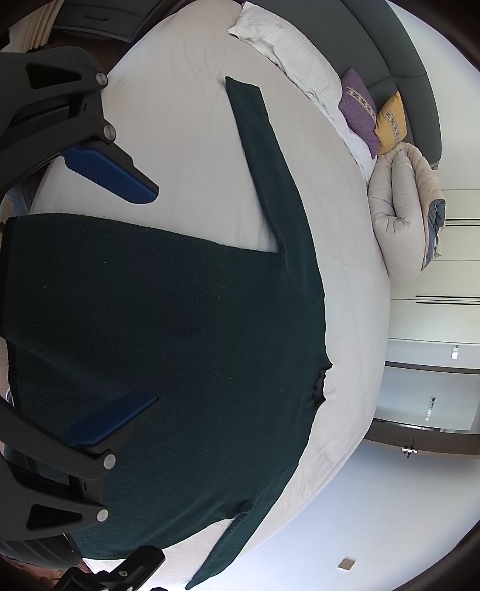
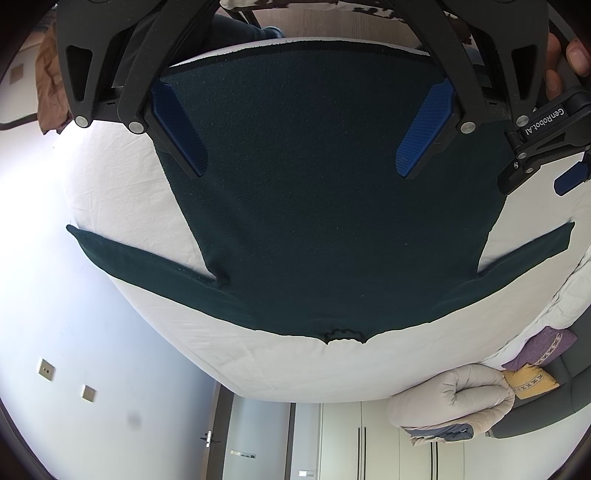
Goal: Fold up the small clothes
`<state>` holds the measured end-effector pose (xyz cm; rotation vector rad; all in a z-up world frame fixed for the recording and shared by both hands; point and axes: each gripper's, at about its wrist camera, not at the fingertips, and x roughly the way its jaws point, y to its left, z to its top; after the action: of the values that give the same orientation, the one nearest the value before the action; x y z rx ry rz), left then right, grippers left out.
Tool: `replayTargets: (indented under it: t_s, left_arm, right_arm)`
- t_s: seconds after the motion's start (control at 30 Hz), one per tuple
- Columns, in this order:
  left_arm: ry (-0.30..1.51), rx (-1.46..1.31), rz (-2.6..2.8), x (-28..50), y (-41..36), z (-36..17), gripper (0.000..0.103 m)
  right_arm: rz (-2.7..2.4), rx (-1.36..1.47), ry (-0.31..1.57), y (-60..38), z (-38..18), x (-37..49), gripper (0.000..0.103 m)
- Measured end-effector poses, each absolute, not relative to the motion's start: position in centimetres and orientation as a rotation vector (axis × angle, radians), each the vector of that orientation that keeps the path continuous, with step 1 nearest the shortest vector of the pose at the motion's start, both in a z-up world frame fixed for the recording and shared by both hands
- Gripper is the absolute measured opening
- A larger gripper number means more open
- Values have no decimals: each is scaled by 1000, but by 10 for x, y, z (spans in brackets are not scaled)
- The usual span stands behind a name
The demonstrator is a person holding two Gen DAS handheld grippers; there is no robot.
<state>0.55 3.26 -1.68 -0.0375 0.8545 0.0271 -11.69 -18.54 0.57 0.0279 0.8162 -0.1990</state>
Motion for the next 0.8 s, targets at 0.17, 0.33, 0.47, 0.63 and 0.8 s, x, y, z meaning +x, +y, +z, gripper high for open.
replayTargets:
  t_s: [0.17, 0.33, 0.47, 0.63, 0.8]
  left_arm:
    - [853, -35, 24, 7, 33, -17, 103]
    - [857, -42, 23, 8, 33, -18, 103]
    - [859, -46, 25, 9, 33, -20, 103]
    - [864, -44, 26, 8, 33, -21, 103]
    - [877, -38, 27, 12, 30, -26, 103]
  right_arm:
    - [-200, 27, 818, -185, 5, -116, 103]
    - [-201, 28, 817, -185, 5, -117, 103]
    - [-200, 29, 818, -185, 4, -116, 103]
    - [-202, 34, 822, -187, 2, -114, 103]
    - [-204, 42, 829, -191, -2, -110, 103]
